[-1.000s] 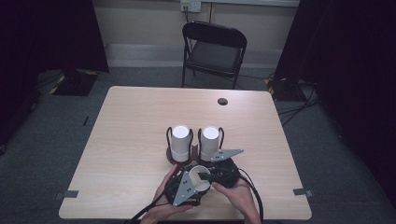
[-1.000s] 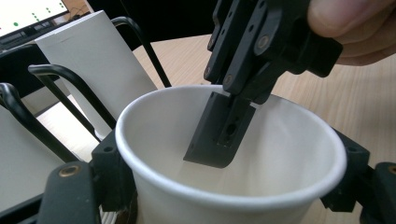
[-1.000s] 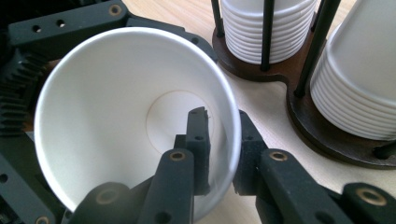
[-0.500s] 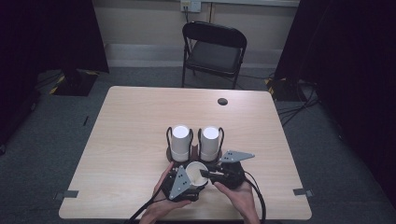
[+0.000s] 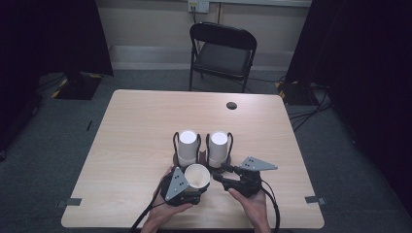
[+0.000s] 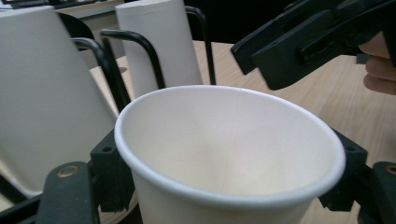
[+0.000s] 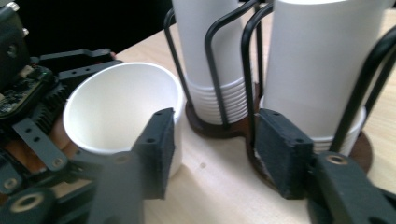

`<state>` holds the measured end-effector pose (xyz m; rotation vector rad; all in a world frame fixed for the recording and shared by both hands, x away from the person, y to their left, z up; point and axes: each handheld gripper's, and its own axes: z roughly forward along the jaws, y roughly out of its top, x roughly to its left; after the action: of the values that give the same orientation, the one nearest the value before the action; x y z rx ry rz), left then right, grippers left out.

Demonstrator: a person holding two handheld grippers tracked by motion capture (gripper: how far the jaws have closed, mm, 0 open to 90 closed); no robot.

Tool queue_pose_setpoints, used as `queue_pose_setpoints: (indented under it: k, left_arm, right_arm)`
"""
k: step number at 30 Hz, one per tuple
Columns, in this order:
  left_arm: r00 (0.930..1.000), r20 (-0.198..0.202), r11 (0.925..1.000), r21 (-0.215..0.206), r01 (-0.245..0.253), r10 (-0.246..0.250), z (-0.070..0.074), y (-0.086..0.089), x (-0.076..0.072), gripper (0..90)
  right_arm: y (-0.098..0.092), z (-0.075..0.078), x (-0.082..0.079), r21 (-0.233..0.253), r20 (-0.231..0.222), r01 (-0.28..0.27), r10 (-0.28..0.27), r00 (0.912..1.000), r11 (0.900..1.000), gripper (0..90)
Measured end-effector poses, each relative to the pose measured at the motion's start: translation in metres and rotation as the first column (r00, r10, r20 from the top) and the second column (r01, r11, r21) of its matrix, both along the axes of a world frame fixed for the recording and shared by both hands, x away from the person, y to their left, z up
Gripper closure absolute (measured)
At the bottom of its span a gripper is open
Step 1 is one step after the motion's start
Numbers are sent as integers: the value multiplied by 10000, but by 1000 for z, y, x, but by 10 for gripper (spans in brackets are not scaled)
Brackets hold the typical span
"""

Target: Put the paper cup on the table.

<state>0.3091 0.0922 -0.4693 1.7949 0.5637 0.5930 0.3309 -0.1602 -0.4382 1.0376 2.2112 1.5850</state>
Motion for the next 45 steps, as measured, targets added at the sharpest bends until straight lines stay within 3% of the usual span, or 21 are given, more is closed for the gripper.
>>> queue_pose_setpoints:
  k: [4,12,15,17,22,24,28,33,37,38,42,45]
  left_arm:
    - [9994,-337,9987,-503,67,-84,2,9,2,227]
    - [9989,-406,9963,-816,-275,242,7,24,2,227]
    - [9980,-521,9948,-934,-397,349,9,29,2,228]
    - [9974,-534,9947,-879,-526,480,10,34,1,229]
    - [9959,-578,9897,-1216,-756,690,12,47,1,228]
    - [9955,-492,9875,-1312,-870,812,15,53,2,228]
    - [9896,-558,9733,-1816,-1403,1323,17,63,6,228]
    - [9845,-402,9679,-1802,-1751,1707,23,73,11,228]
    - [9789,-310,9636,-1725,-2042,2019,26,82,16,228]
    - [9750,-351,9585,-1784,-2223,2195,26,84,17,228]
    - [9684,-437,9519,-1779,-2496,2457,26,92,24,231]
    - [9611,-495,9425,-1879,-2763,2718,26,96,29,231]
  right_arm:
    - [-4,-3,-1,179,156,224,-226,9996,9996,382]
    - [-15,-11,-3,249,445,1035,-1045,9935,9943,322]
    - [-20,-16,-4,6,717,1405,-1402,9875,9901,308]
    - [-23,-19,-5,-30,939,1728,-1717,9807,9850,307]
    - [-31,-27,-8,20,1296,2572,-2553,9581,9663,272]
    - [-36,-30,-9,194,1286,2645,-2647,9557,9642,261]
    - [-44,-35,-9,315,1003,3078,-3095,9456,9509,223]
    - [-52,-42,-10,313,1051,3371,-3385,9351,9409,181]
    - [-55,-46,-10,145,1128,4021,-4011,9091,9155,174]
    - [-55,-47,-10,147,1208,4162,-4148,9019,9092,175]
    - [-58,-49,-11,94,1431,4464,-4431,8850,8948,176]
    - [-61,-51,-10,100,1590,4670,-4625,8722,8842,176]
